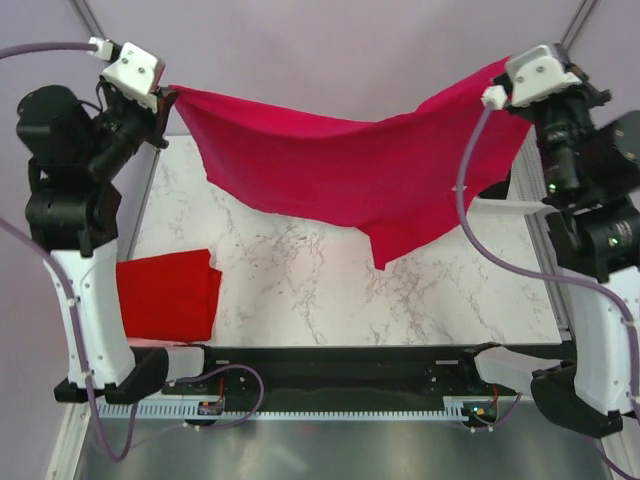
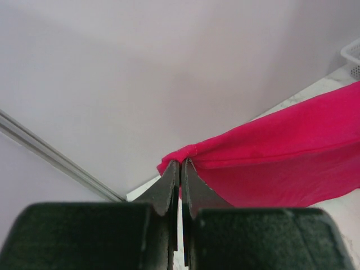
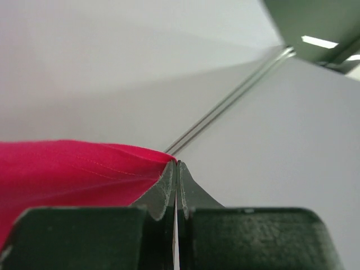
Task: Fold and stack the t-shirts
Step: Flatten the tshirt out, then fold the tshirt
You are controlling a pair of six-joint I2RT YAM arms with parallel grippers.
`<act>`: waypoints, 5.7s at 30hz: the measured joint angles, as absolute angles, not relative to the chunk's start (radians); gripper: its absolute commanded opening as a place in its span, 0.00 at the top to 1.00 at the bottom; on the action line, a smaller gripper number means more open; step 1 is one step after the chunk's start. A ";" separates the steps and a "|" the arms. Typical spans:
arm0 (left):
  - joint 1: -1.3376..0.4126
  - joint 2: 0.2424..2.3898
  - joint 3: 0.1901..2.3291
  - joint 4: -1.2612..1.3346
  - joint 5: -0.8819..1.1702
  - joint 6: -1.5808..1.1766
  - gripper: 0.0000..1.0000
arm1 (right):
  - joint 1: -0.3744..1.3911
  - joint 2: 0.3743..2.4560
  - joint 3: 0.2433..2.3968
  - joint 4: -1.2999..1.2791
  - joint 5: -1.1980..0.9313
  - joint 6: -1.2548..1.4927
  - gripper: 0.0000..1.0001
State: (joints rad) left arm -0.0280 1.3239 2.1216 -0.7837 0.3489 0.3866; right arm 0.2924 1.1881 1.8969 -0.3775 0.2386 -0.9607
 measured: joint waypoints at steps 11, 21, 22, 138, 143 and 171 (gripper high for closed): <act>-0.028 1.147 2.220 -0.776 0.340 0.389 0.98 | 0.292 1.108 2.233 -0.363 0.217 -1.008 1.00; -0.028 1.159 2.160 -0.709 0.338 0.406 0.98 | 0.292 1.125 2.083 -0.236 0.188 -1.080 1.00; -0.028 1.168 2.130 -0.703 0.338 0.409 0.98 | 0.292 1.142 2.044 -0.223 0.184 -1.082 1.00; 0.001 2.135 1.795 -0.510 0.211 0.495 0.95 | 0.213 1.420 1.131 -0.502 0.149 -0.664 0.87; 0.035 2.083 1.714 -0.522 0.208 0.489 0.58 | 0.230 1.383 1.051 -0.598 0.090 -0.629 0.68; 0.017 2.118 1.802 -0.572 0.242 0.442 0.65 | 0.191 2.087 1.650 -0.642 -0.150 -0.593 0.63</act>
State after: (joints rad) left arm 0.0174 2.1181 1.8019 -0.5716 0.2424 0.4419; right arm 0.1905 2.0872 1.6501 -0.6422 -0.1505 -0.5934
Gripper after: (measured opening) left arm 0.354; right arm 0.374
